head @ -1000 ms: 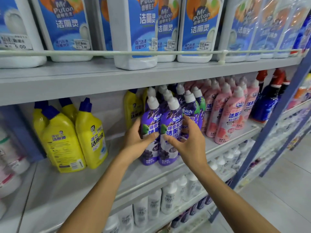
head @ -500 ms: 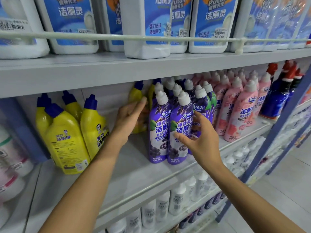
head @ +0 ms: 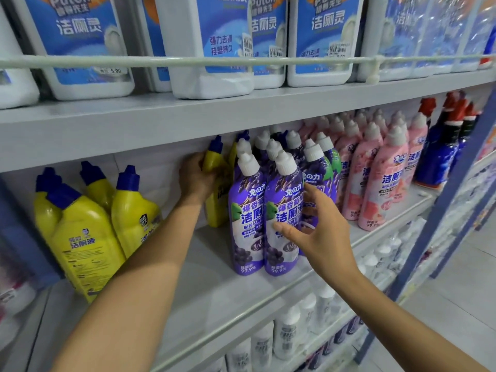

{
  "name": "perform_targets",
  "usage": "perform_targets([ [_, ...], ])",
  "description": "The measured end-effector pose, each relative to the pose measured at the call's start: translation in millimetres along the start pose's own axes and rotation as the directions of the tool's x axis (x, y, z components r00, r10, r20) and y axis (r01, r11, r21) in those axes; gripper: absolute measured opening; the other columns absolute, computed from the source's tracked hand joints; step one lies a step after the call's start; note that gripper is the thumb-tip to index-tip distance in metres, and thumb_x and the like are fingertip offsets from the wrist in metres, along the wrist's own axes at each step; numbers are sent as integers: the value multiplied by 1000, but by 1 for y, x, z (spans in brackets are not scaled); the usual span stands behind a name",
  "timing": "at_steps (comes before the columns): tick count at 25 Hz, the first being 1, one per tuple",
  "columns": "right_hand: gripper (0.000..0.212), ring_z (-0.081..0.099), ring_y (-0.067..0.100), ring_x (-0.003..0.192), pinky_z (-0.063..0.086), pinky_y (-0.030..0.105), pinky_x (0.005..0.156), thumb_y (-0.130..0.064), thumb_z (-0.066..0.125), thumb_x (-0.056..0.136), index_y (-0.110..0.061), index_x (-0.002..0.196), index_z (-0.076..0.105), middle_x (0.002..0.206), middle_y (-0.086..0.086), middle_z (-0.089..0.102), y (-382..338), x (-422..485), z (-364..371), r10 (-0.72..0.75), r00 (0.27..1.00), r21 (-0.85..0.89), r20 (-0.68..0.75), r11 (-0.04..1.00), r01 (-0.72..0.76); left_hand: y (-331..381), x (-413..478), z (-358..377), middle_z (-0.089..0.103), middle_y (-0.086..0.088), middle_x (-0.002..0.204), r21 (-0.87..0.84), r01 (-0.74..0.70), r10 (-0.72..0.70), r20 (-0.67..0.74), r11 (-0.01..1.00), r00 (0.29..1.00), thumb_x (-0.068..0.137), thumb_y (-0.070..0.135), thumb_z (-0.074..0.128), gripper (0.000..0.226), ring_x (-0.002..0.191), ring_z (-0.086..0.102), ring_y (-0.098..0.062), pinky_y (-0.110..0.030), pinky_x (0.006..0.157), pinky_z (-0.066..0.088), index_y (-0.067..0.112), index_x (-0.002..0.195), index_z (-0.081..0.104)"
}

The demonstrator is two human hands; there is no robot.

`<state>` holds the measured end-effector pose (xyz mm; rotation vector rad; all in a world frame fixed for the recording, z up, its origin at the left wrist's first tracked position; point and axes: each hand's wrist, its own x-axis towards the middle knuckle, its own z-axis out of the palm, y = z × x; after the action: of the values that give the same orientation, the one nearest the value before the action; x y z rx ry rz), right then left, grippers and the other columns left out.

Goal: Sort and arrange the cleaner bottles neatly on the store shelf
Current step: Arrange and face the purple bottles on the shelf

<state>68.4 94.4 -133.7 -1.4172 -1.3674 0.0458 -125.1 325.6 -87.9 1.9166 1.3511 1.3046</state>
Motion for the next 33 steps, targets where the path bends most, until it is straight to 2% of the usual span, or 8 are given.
perform_targets([
  [3,91,62,10,117,54,37,98,-54,85,74,-23,149,44,136,-11,59,-2,1,-2,2,1000,-21,0,1000,-2,-8,-5,-13,75,-2,88,-10,-18,18,33,1000,999,55,54,66,54,84,72,-25,-46,77,59,20,96,74],
  [8,92,63,10,116,55,36,97,-49,86,75,-19,151,42,139,-12,58,-9,-3,-2,35,999,-4,10,999,-35,1,-59,-52,76,-3,89,-54,-15,18,54,998,998,58,57,73,50,85,72,-31,-51,78,59,27,99,69],
  [12,91,63,8,110,55,29,94,-48,88,73,-20,148,45,133,-11,59,-13,-2,-4,49,999,12,14,999,-49,21,-113,-85,76,-6,94,-149,48,-36,87,988,996,70,39,79,40,91,73,-32,-56,80,60,22,104,70],
  [17,87,63,5,106,54,25,94,-44,89,73,-20,145,47,131,-5,60,-15,-3,-2,43,999,30,4,999,-44,26,-155,-130,75,-4,92,-41,14,-13,45,999,999,84,20,81,26,87,72,-25,-45,78,60,16,106,69],
  [22,84,67,11,109,59,41,93,-48,88,74,-23,144,48,131,-3,62,-9,-4,3,42,999,55,11,998,-43,20,-184,-170,75,0,94,96,51,-45,-65,994,997,79,33,82,34,87,71,-23,-33,79,56,20,108,70],
  [25,84,67,14,109,59,44,93,-55,85,74,-24,143,48,130,-3,63,-5,-4,5,28,1000,25,8,999,-29,11,-194,-189,76,-4,99,141,73,-55,-130,987,990,76,41,77,47,88,71,-27,-38,82,57,20,117,69],
  [29,85,67,17,110,58,47,93,-59,83,74,-25,144,48,130,-3,63,-2,-5,8,38,999,42,1,998,-38,-7,-202,-212,76,-3,101,156,69,-42,-169,985,985,69,62,65,62,88,72,-30,-48,81,59,33,125,59],
  [33,82,66,16,109,57,46,95,-54,85,73,-24,141,51,127,-3,63,-3,-7,9,45,999,59,-12,997,-45,-16,-206,-214,73,-6,116,194,81,-40,-210,978,977,74,61,61,72,99,70,-34,-50,88,58,33,139,49],
])
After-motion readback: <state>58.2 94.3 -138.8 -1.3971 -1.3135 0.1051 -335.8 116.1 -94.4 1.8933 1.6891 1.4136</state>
